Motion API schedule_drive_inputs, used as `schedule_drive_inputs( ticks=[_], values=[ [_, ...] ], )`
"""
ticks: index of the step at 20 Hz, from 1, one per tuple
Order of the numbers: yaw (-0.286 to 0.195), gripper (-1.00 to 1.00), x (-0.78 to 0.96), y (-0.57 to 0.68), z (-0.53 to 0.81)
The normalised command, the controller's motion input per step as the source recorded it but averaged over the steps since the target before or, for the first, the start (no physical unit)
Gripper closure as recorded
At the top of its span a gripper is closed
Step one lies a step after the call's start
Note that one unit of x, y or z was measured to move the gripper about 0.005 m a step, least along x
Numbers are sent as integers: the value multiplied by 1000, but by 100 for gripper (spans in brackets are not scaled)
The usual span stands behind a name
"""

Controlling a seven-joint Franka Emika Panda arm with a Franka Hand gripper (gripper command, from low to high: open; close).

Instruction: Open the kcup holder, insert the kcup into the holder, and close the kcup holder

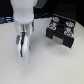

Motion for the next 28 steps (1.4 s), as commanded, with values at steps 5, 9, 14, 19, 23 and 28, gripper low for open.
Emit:
schedule_drive_inputs(
  ticks=[5,9,14,19,23,28],
  values=[
    [-55,100,8,-1,38],
    [-51,100,33,138,515],
    [-30,100,51,333,891],
    [-5,100,74,416,916],
    [8,100,78,501,846],
    [11,100,65,607,717]
  ],
)
